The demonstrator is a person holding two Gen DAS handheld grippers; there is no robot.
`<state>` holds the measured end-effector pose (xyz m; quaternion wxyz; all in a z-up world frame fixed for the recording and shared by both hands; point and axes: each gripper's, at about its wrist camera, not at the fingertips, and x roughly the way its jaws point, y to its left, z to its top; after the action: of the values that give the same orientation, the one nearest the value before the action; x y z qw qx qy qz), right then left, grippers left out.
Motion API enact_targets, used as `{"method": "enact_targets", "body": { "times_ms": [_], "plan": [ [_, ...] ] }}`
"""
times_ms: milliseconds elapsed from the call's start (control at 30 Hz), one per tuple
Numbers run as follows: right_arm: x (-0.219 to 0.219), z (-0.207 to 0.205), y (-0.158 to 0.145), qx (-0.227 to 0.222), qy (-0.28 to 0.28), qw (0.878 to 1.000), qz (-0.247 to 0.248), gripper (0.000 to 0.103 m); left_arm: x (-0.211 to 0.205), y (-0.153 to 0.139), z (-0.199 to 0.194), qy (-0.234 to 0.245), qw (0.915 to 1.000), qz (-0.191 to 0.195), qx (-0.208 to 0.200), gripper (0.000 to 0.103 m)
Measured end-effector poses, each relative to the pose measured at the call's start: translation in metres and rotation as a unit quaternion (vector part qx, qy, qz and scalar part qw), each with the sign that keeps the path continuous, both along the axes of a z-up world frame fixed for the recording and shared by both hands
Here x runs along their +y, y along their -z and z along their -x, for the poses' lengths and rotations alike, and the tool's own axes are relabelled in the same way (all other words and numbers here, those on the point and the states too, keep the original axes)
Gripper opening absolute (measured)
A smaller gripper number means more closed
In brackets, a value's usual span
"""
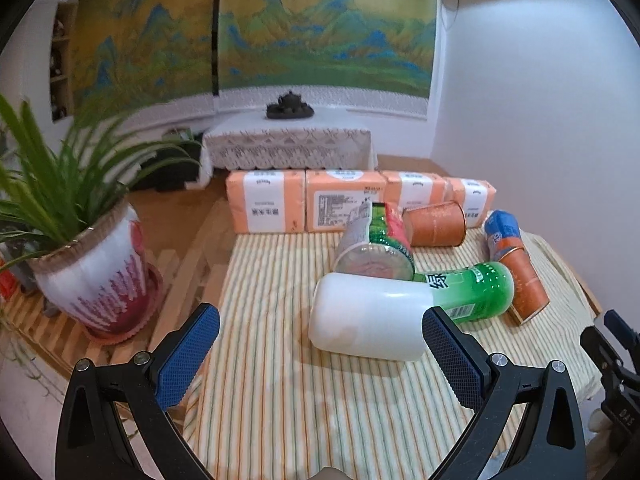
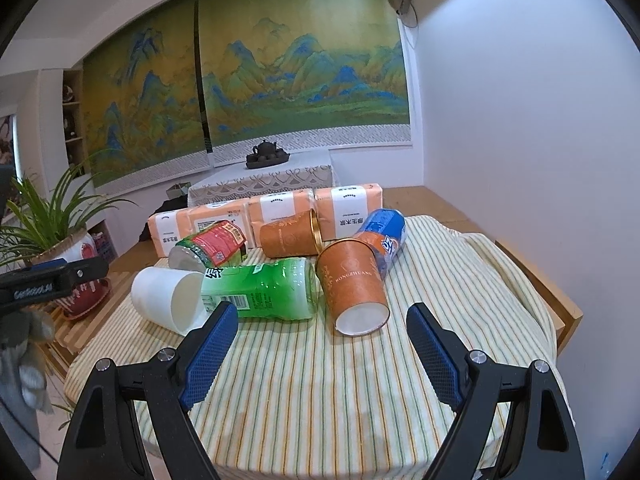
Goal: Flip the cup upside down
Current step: 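Move the left tool to the white cup and close its fingers on it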
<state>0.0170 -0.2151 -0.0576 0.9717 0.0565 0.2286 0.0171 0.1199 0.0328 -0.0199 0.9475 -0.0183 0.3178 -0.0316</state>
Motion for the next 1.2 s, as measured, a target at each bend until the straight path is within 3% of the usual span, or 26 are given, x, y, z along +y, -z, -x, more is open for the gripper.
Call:
{"method": "enact_targets", "body": {
  "times_ms": [300,467,633,867,1200],
  "plan": [
    [-0.001,-0.002,0.004,0.009,-0.012,1.0,-0.001,0.083,0.014,0.009,-0.029,0.011,0.9992,0.014,0.035,0.103],
    [0.012,-0.014,-0.008,0.01,-0.063,0.998,0.02,0.083,0.023,0.013,-0.034,0.011,0.9969,0.047,0.062,0.103],
    [0.041,-0.038,-0.022,0.027,-0.158,0.985,0.061,0.083,0.034,0.011,-0.027,-0.005,0.9969,0.055,0.057,0.103],
    [0.09,-0.08,-0.032,0.066,-0.289,0.946,0.133,0.083,0.052,0.02,0.001,-0.015,0.9962,0.057,0.065,0.103],
    [0.167,-0.132,-0.021,0.141,-0.426,0.862,0.236,0.083,0.069,0.028,0.039,-0.021,0.9953,0.067,0.067,0.103]
  ]
}}
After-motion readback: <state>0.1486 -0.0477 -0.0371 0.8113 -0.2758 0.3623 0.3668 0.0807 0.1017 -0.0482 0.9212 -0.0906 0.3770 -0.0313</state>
